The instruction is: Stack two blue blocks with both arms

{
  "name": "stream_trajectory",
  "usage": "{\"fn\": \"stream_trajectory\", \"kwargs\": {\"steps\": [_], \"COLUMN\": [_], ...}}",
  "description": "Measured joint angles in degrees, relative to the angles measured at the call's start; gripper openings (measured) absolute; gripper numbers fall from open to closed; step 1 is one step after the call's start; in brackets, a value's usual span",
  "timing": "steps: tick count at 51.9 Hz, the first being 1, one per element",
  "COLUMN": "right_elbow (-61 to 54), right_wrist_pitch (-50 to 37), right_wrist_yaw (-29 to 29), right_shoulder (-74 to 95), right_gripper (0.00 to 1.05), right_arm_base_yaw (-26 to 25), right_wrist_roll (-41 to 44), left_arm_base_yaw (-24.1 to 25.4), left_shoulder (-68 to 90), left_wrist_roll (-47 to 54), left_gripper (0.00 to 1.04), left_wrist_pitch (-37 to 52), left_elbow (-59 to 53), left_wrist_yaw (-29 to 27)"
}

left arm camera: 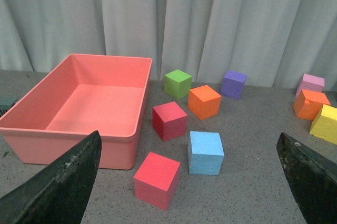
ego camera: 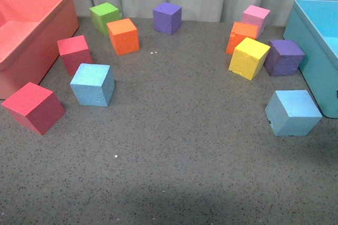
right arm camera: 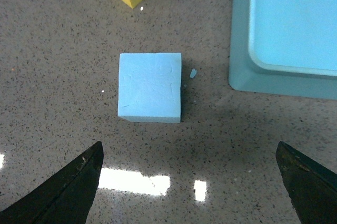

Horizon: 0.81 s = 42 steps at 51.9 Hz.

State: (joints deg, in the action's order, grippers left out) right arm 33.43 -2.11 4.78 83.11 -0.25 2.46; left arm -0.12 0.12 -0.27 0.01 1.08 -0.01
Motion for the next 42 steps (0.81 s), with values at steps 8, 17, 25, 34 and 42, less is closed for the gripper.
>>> {"fn": "stream_trajectory", "kwargs": {"steps": [8, 17, 25, 34, 42], "right_elbow": [5.92, 9.03, 10.1, 13.84, 17.16], "right_wrist_pitch": [1.64, 1.42, -0.7, -1.18, -0.7], "right_wrist_yaw": [-0.33, -1.75, -2.14, -2.8, -3.02], "right_shoulder": [10.69, 17.73, 21.55, 27.26, 31.47], "right_gripper": [0.95, 0.95, 0.95, 0.95, 0.95], "right_arm_base_yaw": [1.9, 3.78, 4.87, 5.95, 5.95], "right_wrist_roll": [-1.27, -2.73, -3.32, -4.44, -4.79], "left_arm_base_yaw": [0.0, 0.0, 0.0, 0.0, 0.0], "left_shoulder": [0.0, 0.0, 0.0, 0.0, 0.0], "left_wrist_roll": [0.0, 0.0, 0.0, 0.0, 0.0], "left_gripper": [0.98, 0.98, 0.98, 0.98, 0.98], "left_wrist_pitch": [0.0, 0.02, 0.02, 0.0, 0.02], "left_elbow": [0.0, 0.0, 0.0, 0.0, 0.0], "left_wrist_yaw": [-0.02, 0.0, -0.02, 0.0, 0.0]}}
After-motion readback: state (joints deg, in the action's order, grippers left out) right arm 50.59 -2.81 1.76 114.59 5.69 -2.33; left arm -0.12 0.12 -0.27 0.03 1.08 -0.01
